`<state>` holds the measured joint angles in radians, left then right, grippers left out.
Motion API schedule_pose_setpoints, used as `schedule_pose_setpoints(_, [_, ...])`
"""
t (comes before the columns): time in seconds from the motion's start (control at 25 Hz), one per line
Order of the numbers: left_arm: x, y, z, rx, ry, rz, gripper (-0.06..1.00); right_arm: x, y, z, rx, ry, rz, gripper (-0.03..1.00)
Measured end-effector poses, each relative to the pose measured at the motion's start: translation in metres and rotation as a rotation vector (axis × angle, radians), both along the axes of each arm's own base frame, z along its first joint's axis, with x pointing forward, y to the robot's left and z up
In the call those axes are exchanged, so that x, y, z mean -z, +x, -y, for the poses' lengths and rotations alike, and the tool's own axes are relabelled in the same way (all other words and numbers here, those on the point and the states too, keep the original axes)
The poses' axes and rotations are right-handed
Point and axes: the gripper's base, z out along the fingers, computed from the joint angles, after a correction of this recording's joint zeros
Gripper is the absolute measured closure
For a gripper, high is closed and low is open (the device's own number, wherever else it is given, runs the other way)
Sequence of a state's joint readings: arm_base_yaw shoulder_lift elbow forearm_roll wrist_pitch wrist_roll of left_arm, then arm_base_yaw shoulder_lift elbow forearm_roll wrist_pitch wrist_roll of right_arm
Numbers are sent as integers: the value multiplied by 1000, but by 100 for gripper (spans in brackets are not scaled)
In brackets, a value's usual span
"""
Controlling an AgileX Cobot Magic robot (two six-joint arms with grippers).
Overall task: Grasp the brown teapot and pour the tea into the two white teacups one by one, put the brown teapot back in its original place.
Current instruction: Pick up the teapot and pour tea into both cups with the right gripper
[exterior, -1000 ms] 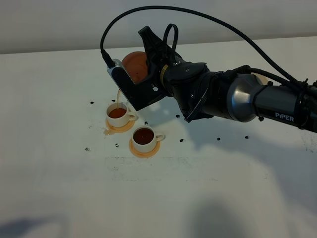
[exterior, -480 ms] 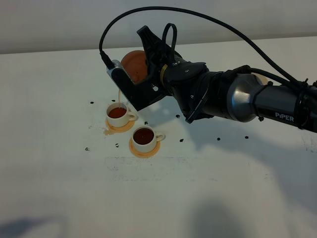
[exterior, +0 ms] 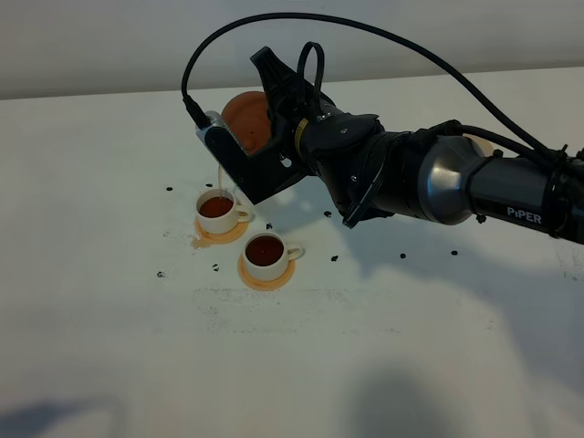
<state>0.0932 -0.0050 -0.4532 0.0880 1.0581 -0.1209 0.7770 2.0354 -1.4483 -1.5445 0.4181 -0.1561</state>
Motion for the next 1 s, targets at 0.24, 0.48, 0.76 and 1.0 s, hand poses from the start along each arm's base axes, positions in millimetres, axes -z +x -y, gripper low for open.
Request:
schedule_pose_setpoints(0.24, [0,0,0,0,0,0,69,0,0,0,-7,-8,8,87])
schedule_pose_setpoints(0.48, [0,0,0,0,0,0,69,-1,0,-1,-15,-14,14,87])
schedule_pose_setpoints(0.76, [0,0,0,0,0,0,69,-1,0,-1,-20,-20,21,87])
schedule_pose_setpoints(1.0, [0,0,0,0,0,0,69,-2,0,-1,-27,-27,27,87])
